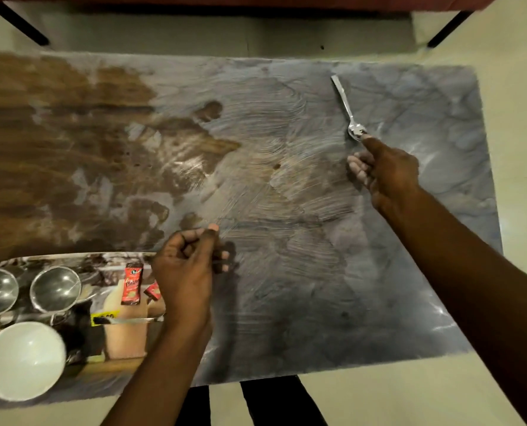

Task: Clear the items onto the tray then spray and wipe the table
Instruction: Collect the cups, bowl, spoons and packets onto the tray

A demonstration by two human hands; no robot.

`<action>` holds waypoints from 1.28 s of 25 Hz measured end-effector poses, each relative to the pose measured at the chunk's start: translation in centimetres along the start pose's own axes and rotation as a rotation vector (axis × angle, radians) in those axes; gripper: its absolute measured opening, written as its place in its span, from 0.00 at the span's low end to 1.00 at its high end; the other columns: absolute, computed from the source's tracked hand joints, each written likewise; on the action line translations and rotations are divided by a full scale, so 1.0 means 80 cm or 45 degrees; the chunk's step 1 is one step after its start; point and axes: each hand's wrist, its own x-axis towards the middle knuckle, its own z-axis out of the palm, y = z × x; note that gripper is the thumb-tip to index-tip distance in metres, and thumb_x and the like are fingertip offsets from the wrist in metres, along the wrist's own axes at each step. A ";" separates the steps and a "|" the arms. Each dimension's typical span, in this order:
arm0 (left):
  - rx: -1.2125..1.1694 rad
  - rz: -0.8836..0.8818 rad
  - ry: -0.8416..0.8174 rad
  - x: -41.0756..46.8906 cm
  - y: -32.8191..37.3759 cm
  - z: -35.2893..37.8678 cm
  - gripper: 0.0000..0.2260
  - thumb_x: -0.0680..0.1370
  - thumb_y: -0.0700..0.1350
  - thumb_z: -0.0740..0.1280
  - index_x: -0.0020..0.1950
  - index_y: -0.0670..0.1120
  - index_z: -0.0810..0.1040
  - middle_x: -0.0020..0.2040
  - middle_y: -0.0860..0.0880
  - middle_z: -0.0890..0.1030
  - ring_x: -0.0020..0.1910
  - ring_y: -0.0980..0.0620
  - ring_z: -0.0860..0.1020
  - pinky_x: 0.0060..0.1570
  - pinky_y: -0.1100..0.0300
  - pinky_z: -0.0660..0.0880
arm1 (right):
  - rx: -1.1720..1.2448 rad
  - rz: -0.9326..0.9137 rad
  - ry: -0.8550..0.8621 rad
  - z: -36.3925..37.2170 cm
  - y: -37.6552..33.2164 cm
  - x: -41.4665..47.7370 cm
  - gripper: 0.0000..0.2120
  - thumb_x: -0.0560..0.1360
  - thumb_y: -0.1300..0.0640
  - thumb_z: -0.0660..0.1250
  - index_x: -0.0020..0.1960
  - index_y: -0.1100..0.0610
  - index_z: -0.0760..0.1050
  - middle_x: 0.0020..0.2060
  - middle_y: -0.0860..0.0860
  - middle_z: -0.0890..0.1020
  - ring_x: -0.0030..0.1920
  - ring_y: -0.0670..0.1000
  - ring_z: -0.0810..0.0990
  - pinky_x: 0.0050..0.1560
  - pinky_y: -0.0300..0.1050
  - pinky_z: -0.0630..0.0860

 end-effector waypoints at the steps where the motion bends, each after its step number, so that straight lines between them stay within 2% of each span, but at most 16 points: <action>1: 0.001 0.015 -0.026 0.002 0.003 0.015 0.08 0.80 0.40 0.75 0.42 0.47 0.81 0.32 0.49 0.84 0.26 0.54 0.81 0.24 0.62 0.78 | -0.023 0.009 0.001 0.003 -0.006 0.018 0.12 0.78 0.57 0.78 0.44 0.62 0.78 0.37 0.56 0.83 0.35 0.51 0.85 0.39 0.41 0.85; 3: -0.001 0.043 -0.066 0.004 0.008 0.037 0.07 0.80 0.40 0.75 0.44 0.46 0.82 0.34 0.48 0.85 0.28 0.52 0.82 0.25 0.61 0.78 | -0.068 0.020 -0.020 0.011 -0.011 0.046 0.12 0.77 0.58 0.79 0.49 0.64 0.80 0.39 0.58 0.82 0.37 0.52 0.86 0.40 0.41 0.86; 6: -0.023 0.058 -0.118 0.000 0.011 0.050 0.05 0.80 0.40 0.76 0.45 0.45 0.83 0.35 0.48 0.87 0.29 0.53 0.83 0.26 0.61 0.79 | -0.093 0.017 -0.008 0.015 -0.006 0.068 0.19 0.78 0.64 0.77 0.64 0.71 0.77 0.42 0.59 0.83 0.35 0.50 0.84 0.40 0.42 0.86; 10: 0.009 0.035 -0.131 -0.009 0.009 0.043 0.04 0.80 0.40 0.75 0.46 0.45 0.83 0.36 0.48 0.87 0.31 0.51 0.83 0.29 0.59 0.80 | -0.187 -0.015 -0.048 0.013 0.001 0.039 0.08 0.79 0.68 0.74 0.56 0.69 0.79 0.40 0.60 0.84 0.29 0.47 0.84 0.32 0.38 0.81; 13: -0.017 0.013 -0.116 -0.020 -0.004 0.011 0.02 0.80 0.38 0.74 0.49 0.43 0.85 0.36 0.48 0.86 0.30 0.52 0.83 0.30 0.59 0.82 | -0.323 -0.111 -0.189 0.003 0.038 -0.040 0.10 0.78 0.67 0.73 0.57 0.72 0.80 0.34 0.57 0.87 0.29 0.47 0.83 0.28 0.38 0.78; 15: -0.065 -0.024 -0.054 -0.032 -0.015 -0.023 0.03 0.81 0.38 0.74 0.53 0.40 0.85 0.37 0.47 0.87 0.31 0.52 0.83 0.31 0.60 0.83 | -0.424 -0.142 -0.336 -0.001 0.080 -0.114 0.07 0.78 0.67 0.73 0.51 0.72 0.81 0.32 0.56 0.87 0.27 0.47 0.81 0.28 0.38 0.77; 16: -0.085 -0.052 -0.008 -0.038 -0.023 -0.042 0.05 0.81 0.39 0.74 0.55 0.38 0.85 0.37 0.47 0.87 0.30 0.52 0.83 0.32 0.61 0.83 | -0.448 -0.099 -0.401 -0.001 0.104 -0.152 0.04 0.78 0.68 0.73 0.47 0.70 0.81 0.31 0.55 0.86 0.26 0.47 0.81 0.27 0.37 0.77; 18: -0.137 -0.114 0.079 -0.050 -0.036 -0.093 0.06 0.82 0.39 0.73 0.56 0.37 0.85 0.35 0.47 0.87 0.28 0.53 0.83 0.31 0.63 0.82 | -0.487 0.032 -0.477 0.004 0.157 -0.224 0.05 0.78 0.69 0.73 0.44 0.64 0.82 0.29 0.55 0.86 0.26 0.47 0.83 0.27 0.36 0.79; 20: -0.157 -0.177 0.141 -0.062 -0.046 -0.148 0.06 0.83 0.41 0.72 0.53 0.38 0.85 0.35 0.47 0.87 0.29 0.54 0.84 0.31 0.64 0.82 | -0.583 0.105 -0.545 0.008 0.207 -0.285 0.04 0.77 0.67 0.75 0.44 0.62 0.83 0.29 0.55 0.86 0.27 0.46 0.84 0.28 0.36 0.80; 22: -0.149 -0.230 0.174 -0.066 -0.056 -0.198 0.08 0.83 0.42 0.72 0.53 0.36 0.85 0.38 0.42 0.88 0.31 0.52 0.86 0.34 0.63 0.83 | -0.685 0.153 -0.592 0.015 0.246 -0.330 0.03 0.77 0.64 0.77 0.45 0.61 0.85 0.30 0.55 0.87 0.28 0.46 0.84 0.31 0.37 0.81; 25: -0.149 -0.311 0.191 -0.057 -0.067 -0.242 0.08 0.83 0.41 0.72 0.53 0.35 0.86 0.40 0.41 0.88 0.32 0.51 0.86 0.33 0.63 0.83 | -0.858 0.139 -0.585 0.030 0.280 -0.363 0.03 0.77 0.60 0.78 0.45 0.56 0.86 0.32 0.53 0.88 0.30 0.45 0.85 0.33 0.36 0.81; 29: -0.131 -0.424 0.176 -0.036 -0.078 -0.262 0.10 0.83 0.41 0.73 0.52 0.34 0.85 0.35 0.44 0.88 0.30 0.51 0.86 0.31 0.63 0.83 | -1.163 -0.074 -0.548 0.047 0.293 -0.371 0.06 0.77 0.56 0.78 0.41 0.53 0.86 0.30 0.49 0.87 0.30 0.44 0.85 0.35 0.38 0.81; 32: -0.127 -0.506 0.155 -0.032 -0.085 -0.258 0.09 0.83 0.42 0.73 0.50 0.36 0.85 0.34 0.45 0.87 0.29 0.50 0.87 0.30 0.63 0.82 | -1.247 -0.149 -0.572 0.048 0.287 -0.365 0.06 0.76 0.59 0.78 0.40 0.54 0.86 0.32 0.49 0.87 0.32 0.45 0.86 0.36 0.36 0.80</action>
